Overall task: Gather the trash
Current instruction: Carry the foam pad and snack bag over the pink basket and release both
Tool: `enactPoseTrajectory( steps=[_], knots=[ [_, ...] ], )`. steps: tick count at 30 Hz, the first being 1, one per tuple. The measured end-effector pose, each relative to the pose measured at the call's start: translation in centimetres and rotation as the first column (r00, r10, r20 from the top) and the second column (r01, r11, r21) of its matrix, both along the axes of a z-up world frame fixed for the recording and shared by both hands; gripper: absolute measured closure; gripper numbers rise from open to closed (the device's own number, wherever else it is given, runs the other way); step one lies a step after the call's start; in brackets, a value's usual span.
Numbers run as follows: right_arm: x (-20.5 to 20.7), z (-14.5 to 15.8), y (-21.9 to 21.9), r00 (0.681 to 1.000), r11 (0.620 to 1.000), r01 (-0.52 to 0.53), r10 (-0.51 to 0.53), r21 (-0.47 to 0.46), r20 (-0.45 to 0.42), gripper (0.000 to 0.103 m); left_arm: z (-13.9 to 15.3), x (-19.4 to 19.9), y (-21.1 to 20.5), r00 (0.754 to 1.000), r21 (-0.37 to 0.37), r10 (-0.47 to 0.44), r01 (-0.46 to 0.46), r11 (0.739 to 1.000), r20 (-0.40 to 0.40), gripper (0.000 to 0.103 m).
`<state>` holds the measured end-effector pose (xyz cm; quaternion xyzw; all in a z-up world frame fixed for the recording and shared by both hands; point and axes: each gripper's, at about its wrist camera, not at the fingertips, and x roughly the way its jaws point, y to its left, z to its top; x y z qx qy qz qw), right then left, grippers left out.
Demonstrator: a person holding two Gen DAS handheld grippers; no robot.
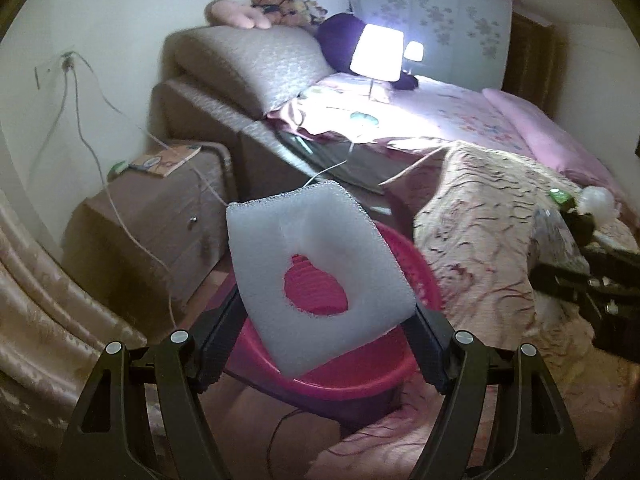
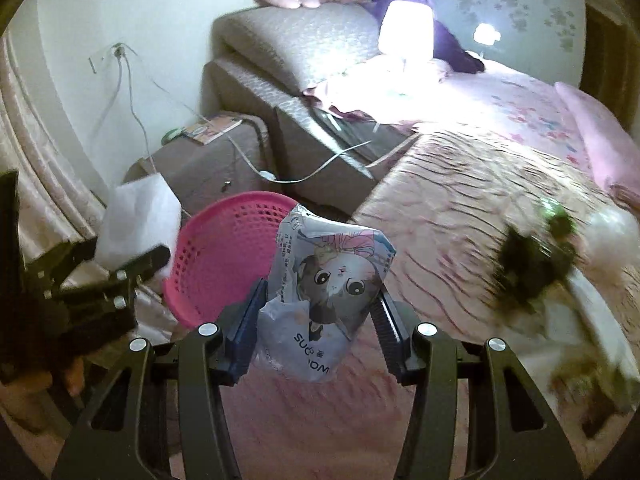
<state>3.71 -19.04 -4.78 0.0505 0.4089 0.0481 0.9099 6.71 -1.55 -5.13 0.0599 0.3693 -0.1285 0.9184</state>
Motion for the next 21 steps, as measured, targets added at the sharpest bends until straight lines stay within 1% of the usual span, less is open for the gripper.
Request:
enactPoseTrajectory(
  steps=[6,10,15,17,21],
  knots=[
    [4.5,-1.3,2.3,0.997,0.998,-0.057,0.058,0.02,-0.05,0.053,-1.5,1.3,1.0,1.0,0.006,0.027,-0.027,1.0,-0.015,0.03],
    [6.5,-2.5,3.4,0.992,0.997,-0.068,0.072,0.038,-0.103,0.051,-2.2,1.8,1.4,0.999,0.004,0.03,-0.03,1.0,-0.027,0.029],
    [7.6,-3.3,3.9,0.99,0.996,-0.062,0.068,0.057,-0.122,0.042,-3.0,2.1,1.2,0.999,0.015,0.017,-0.017,1.0,-0.039,0.028],
    [7.8,-3.6,3.8,0.99,0.997,-0.051,0.058,0.063,-0.128,0.036,-3.3,2.1,1.2,0.999,0.021,0.014,-0.013,1.0,-0.046,0.027],
    [7.9,-3.9,3.3,0.99,0.997,-0.03,0.039,0.073,-0.133,0.035,-3.4,2.2,1.2,0.999,0.03,0.018,-0.016,0.999,-0.051,0.024]
  ],
)
